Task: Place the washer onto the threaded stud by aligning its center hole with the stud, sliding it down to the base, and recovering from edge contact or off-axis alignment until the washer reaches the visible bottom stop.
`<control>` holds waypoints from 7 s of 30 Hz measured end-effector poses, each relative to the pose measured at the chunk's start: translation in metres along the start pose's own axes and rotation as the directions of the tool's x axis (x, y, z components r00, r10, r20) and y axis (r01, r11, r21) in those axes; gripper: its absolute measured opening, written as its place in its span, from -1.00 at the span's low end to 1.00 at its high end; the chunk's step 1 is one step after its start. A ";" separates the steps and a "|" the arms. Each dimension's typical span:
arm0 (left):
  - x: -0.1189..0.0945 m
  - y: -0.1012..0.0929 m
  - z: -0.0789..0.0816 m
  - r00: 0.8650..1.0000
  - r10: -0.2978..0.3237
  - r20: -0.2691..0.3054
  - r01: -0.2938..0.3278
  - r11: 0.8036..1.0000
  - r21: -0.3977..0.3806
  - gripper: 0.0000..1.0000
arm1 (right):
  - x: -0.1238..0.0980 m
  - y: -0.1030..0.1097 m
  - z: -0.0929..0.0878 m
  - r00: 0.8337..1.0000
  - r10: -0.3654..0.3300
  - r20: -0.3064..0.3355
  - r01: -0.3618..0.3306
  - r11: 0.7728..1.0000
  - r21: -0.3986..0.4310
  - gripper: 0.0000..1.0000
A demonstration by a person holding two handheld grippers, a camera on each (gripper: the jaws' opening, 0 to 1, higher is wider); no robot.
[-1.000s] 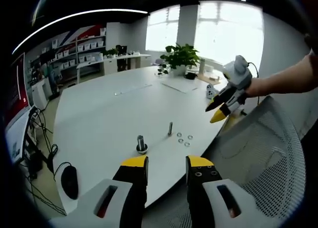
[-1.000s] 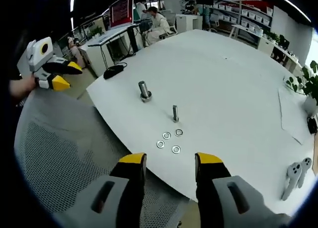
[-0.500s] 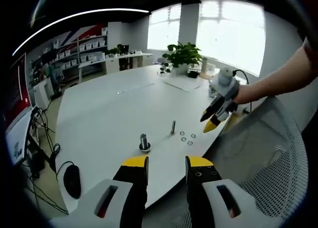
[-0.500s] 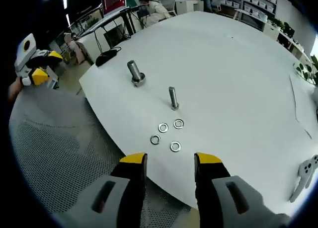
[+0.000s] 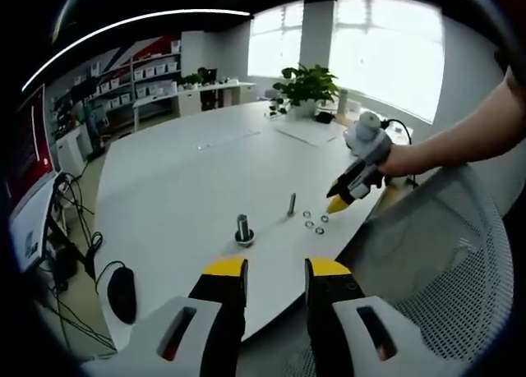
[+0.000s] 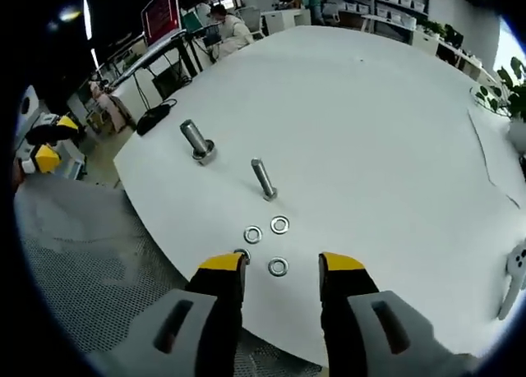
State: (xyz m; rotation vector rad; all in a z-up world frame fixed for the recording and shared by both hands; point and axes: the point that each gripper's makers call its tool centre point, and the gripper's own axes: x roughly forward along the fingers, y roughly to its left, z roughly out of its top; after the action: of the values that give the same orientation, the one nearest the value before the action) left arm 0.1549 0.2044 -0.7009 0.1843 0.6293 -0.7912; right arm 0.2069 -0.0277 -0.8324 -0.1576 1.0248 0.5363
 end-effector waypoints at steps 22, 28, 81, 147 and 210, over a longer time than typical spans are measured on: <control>0.000 -0.004 -0.004 1.000 -0.019 -0.018 0.019 1.000 0.011 -0.49 | 0.018 0.010 -0.026 0.983 -0.023 -0.181 -0.028 0.961 -0.276 -0.40; 0.000 -0.004 -0.004 1.000 -0.023 -0.018 0.023 1.000 0.013 -0.49 | 0.031 0.011 -0.020 0.977 -0.045 -0.208 -0.012 0.964 -0.266 -0.44; 0.002 -0.004 -0.004 0.999 -0.031 -0.024 0.031 0.999 0.018 -0.50 | 0.034 0.013 -0.025 0.875 -0.145 -0.463 -0.090 0.889 -0.448 -0.69; 0.002 0.003 -0.011 0.999 -0.002 -0.051 0.001 1.000 -0.019 -0.47 | 0.011 0.009 0.025 0.971 -0.054 -0.231 -0.033 0.934 -0.357 -0.73; 0.004 0.001 -0.020 0.995 -0.012 -0.096 0.009 0.999 -0.033 -0.42 | 0.035 0.027 0.069 0.963 -0.010 -0.269 -0.132 0.854 -0.503 -0.73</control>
State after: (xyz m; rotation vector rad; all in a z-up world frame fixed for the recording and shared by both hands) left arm 0.1485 0.2106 -0.7195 0.1904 0.7344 -0.7849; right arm 0.2601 0.0334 -0.8228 -0.6958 1.1251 0.8631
